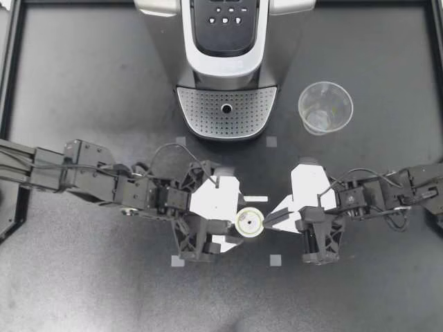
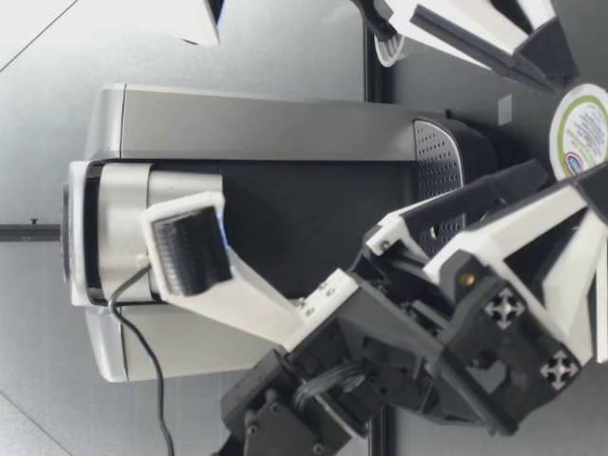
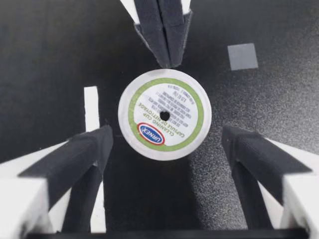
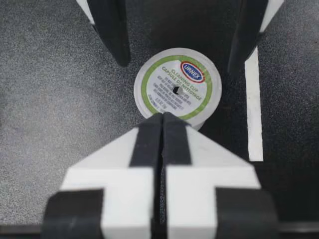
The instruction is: Place the coffee capsule inside the capsule container, then place the cup onto the center of the cup tray, then push the 'Hot Water' and 'Travel Mug' buttons.
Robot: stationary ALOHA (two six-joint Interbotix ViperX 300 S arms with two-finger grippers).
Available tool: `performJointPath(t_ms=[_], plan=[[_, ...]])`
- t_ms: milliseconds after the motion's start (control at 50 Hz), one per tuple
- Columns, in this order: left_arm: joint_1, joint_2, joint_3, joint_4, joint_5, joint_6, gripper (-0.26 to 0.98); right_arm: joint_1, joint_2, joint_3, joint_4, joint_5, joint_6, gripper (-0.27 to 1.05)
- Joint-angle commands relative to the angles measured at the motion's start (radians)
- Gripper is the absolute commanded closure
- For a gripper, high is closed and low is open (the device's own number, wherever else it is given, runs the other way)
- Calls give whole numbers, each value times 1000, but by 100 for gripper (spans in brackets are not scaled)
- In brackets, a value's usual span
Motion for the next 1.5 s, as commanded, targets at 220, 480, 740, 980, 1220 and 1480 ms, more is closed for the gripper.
performJointPath(t_ms=[220, 480, 740, 980, 1220, 1480], plan=[[2, -6, -31, 5, -6, 2, -6, 2, 6, -9, 2, -3, 0, 70], [6, 12, -48, 6, -3, 2, -6, -9, 14, -12, 2, -3, -6, 70], [6, 21, -66, 8, 0, 2, -6, -9, 9, -12, 2, -3, -6, 70], [6, 34, -72, 6, 12, 0, -5, -9, 6, -14, 2, -3, -6, 70], [6, 35, -89, 6, 44, 2, -1, -9, 5, -18, 2, -3, -6, 70], [6, 38, -92, 6, 40, 0, 19, -9, 3, -23, 2, -3, -6, 70]])
